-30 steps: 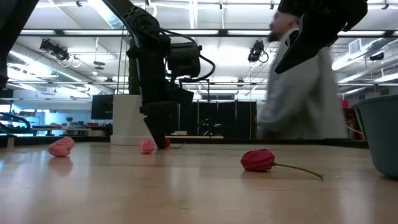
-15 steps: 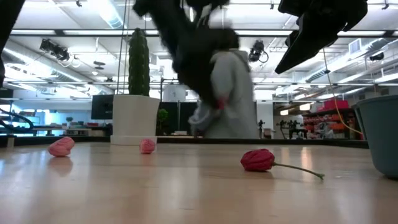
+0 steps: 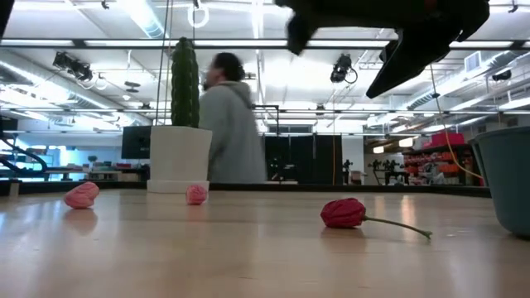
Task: Pick and placing Produce into tupperware
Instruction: Put the chili pepper into the bin
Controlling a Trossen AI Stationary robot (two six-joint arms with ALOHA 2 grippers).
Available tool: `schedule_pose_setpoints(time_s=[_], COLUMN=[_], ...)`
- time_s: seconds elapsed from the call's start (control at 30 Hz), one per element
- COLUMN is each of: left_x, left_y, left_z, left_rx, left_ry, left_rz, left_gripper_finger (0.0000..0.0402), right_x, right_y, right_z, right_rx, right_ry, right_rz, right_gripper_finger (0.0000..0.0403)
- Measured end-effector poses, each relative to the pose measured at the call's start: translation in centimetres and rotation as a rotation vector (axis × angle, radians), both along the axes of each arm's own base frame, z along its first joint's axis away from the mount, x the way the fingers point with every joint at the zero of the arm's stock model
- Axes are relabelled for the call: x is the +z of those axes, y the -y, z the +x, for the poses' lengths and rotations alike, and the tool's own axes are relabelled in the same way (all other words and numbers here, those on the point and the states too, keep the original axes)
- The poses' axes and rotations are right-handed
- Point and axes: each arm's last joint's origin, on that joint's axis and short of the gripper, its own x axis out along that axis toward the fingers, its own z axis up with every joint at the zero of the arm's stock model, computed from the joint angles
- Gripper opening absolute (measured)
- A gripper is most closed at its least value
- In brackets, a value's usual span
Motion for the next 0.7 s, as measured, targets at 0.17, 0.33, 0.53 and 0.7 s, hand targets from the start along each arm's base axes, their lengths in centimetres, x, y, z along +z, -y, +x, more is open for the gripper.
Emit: schedule_pose_setpoints(time_s=[0.17, 0.33, 0.53, 0.7], left_x=[-2.6, -4.1, -4.0, -4.7], left_y=[0.0, -0.2, 0.0, 0.5], left_z=[1.7, 2.8, 3.6, 4.8], left_rx=[0.007, 0.028, -0.022, -0.042], left_ry=[0.053, 0.106, 0.190, 0.188], left_rz=[-0.004, -0.040, -0.107, -0.142], left_gripper_finger=[0.0022, 0.0021, 0.0024, 0.0025], right_x=[0.0, 0.0, 0.1, 0.1], right_y=[0.0, 0.0, 0.0, 0.0], right_z=[0.0, 0.0, 0.0, 0.0], right_rx=[0.000, 0.000, 0.000, 0.000], right_ry=[0.004, 0.007, 0.007, 0.007], right_rz=[0.001, 0.002, 0.002, 0.002], right_gripper_finger=[0.0229, 0.0229, 0.0229, 0.0229])
